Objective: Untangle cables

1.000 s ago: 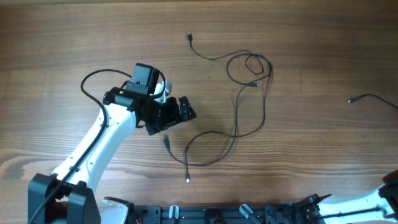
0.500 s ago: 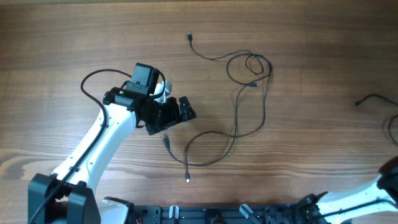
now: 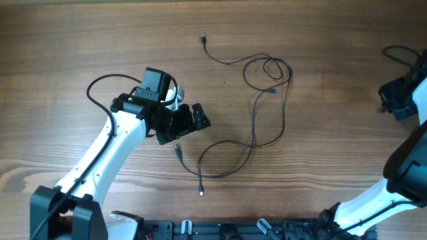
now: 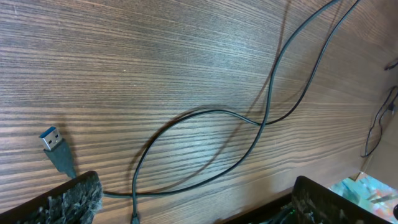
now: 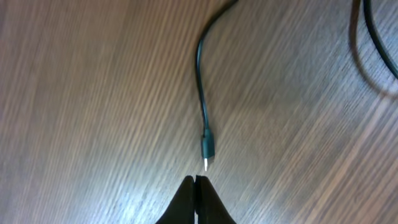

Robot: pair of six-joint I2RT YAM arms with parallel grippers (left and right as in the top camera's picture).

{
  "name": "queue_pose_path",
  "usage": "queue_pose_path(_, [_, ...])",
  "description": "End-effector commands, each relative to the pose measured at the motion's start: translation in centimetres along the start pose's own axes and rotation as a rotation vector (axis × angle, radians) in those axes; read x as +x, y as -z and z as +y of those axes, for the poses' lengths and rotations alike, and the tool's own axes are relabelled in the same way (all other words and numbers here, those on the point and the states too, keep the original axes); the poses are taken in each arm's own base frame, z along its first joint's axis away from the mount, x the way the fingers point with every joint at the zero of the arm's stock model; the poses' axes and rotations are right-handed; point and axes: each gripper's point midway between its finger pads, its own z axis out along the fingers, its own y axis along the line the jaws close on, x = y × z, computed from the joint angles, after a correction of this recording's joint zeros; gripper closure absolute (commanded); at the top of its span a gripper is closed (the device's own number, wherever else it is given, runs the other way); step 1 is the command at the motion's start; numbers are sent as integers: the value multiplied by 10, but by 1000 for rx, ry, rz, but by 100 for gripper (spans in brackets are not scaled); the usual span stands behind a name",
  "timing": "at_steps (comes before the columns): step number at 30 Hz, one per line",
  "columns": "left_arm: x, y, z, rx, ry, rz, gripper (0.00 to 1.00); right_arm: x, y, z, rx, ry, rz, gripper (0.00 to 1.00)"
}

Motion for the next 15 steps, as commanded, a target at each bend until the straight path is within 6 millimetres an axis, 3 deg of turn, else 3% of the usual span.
queue_pose_path(1, [-1,1,-1,-1,1,-6,0,8,-24,-7,18,2,-20,96])
queue_pose_path(6, [-1,1,-2,1,1,-4,0,7,-38,0,-48,1,-69,96])
queue_pose_path(10, [-1,1,-2,1,1,-4,0,4,-44,-20,42,-5,-132,96])
queue_pose_path(15, [-1,1,-2,1,1,-4,1,19,-57,-31,50,-9,-129,95])
